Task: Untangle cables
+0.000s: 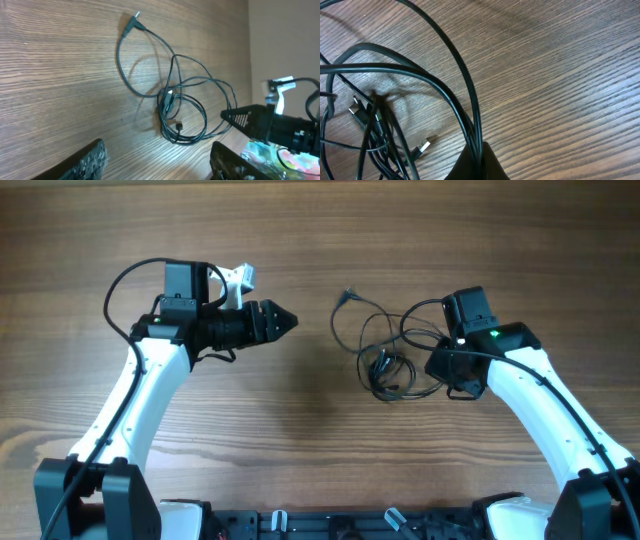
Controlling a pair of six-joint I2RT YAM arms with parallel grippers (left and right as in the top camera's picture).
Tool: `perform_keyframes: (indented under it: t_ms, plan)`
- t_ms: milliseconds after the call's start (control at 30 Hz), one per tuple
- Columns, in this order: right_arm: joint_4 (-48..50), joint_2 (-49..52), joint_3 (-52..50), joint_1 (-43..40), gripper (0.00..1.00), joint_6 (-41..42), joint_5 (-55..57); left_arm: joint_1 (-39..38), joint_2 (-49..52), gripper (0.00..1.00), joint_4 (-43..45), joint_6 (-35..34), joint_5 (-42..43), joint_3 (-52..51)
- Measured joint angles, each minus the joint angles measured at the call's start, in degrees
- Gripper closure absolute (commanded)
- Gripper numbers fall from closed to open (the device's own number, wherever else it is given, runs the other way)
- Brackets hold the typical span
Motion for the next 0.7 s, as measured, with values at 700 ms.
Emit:
perform_keyframes:
  t_ms: [700]
  plan:
    - [7.41, 0.00, -0.02, 0.00, 0.96, -3.50, -13.62, -31.52, 5.01, 0.21, 14.29, 0.02, -25.14, -0.04]
